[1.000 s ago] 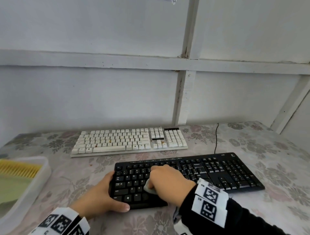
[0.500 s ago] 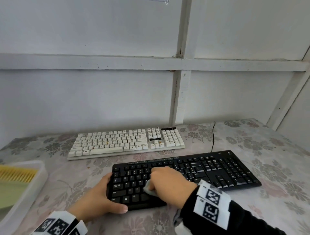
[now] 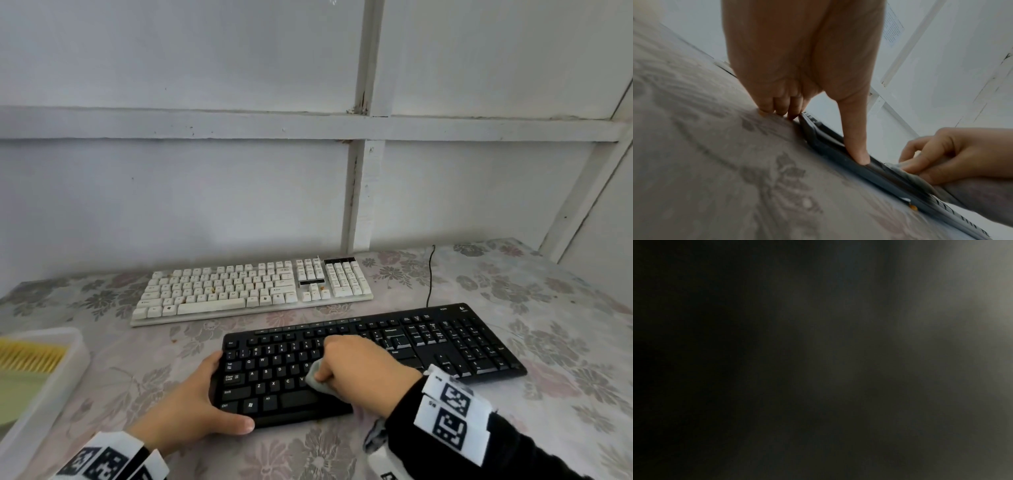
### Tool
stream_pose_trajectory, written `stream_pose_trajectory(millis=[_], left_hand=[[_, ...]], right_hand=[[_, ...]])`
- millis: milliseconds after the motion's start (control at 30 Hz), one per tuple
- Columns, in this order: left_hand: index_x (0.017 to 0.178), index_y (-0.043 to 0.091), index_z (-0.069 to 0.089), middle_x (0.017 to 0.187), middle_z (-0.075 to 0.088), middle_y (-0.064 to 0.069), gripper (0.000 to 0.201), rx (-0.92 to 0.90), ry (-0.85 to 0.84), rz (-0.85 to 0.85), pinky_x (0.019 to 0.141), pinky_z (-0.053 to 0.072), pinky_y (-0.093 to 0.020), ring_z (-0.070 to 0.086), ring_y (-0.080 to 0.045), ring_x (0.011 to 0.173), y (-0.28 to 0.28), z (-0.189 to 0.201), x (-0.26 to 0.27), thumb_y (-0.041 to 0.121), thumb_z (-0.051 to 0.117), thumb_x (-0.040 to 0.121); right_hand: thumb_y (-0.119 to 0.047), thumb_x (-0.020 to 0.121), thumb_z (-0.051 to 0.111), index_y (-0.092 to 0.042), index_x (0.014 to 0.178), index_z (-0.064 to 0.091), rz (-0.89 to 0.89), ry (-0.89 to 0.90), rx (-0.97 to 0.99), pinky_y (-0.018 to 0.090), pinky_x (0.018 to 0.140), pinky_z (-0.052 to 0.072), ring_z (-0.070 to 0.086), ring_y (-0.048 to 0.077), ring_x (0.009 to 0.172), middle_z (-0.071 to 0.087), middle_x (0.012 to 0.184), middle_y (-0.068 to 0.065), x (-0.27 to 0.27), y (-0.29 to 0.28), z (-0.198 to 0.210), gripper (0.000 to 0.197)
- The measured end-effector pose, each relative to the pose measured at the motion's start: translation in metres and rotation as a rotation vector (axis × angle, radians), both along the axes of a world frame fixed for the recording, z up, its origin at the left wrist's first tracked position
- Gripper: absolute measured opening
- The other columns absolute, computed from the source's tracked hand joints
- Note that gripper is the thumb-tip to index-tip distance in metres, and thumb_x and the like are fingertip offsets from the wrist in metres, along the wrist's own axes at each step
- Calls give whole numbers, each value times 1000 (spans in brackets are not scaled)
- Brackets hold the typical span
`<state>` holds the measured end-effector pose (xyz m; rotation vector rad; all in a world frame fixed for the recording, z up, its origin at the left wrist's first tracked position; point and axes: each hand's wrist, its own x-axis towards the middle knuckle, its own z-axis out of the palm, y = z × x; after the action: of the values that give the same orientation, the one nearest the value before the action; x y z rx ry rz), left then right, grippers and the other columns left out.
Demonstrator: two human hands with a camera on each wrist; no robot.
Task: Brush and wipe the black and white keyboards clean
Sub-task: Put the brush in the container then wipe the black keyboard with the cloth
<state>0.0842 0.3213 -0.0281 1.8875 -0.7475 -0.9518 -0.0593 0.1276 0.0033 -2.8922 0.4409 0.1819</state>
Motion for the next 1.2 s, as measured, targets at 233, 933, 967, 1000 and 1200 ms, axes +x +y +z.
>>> stream_pose_trajectory(millis=[233, 933, 967, 1000, 1200], left_hand=[[122, 41, 31, 109, 56, 24, 130, -9, -1, -8, 74, 42, -12, 57, 4, 97, 1, 0, -1, 52, 88, 5], [136, 34, 29, 112, 56, 24, 146, 6, -32, -34, 85, 44, -21, 57, 2, 101, 3, -2, -1, 56, 88, 4], [134, 35, 29, 110, 54, 26, 145, 10, -34, -38, 81, 43, -17, 55, 4, 100, 3, 0, -2, 58, 86, 3], [130, 38, 28, 108, 52, 29, 142, 15, -39, -40, 77, 41, -13, 54, 7, 97, 2, 2, -3, 60, 84, 1], [135, 36, 28, 110, 53, 27, 146, 24, -55, -27, 81, 42, -19, 55, 4, 100, 2, 0, -2, 59, 85, 3]], right_hand=[[-21, 49, 24, -11, 65, 56, -57, -6, -79, 23, 50, 24, 40, 26, 70, 40, 73, 6, -23, -21, 18, 37], [-22, 88, 46, -16, 86, 66, -70, -41, -138, 25, 61, 34, 53, 19, 78, 49, 87, 0, -64, -46, 3, 21], [-20, 85, 45, -12, 81, 62, -107, -36, -148, 25, 56, 31, 48, 18, 70, 45, 80, -2, -69, -53, 2, 19], [-17, 81, 45, -8, 76, 57, -150, -18, -162, 24, 54, 27, 42, 17, 64, 38, 73, -3, -74, -60, 2, 15], [-16, 82, 52, -9, 84, 63, -289, -14, -205, 26, 58, 28, 55, 27, 79, 50, 78, 9, -96, -90, 10, 13]])
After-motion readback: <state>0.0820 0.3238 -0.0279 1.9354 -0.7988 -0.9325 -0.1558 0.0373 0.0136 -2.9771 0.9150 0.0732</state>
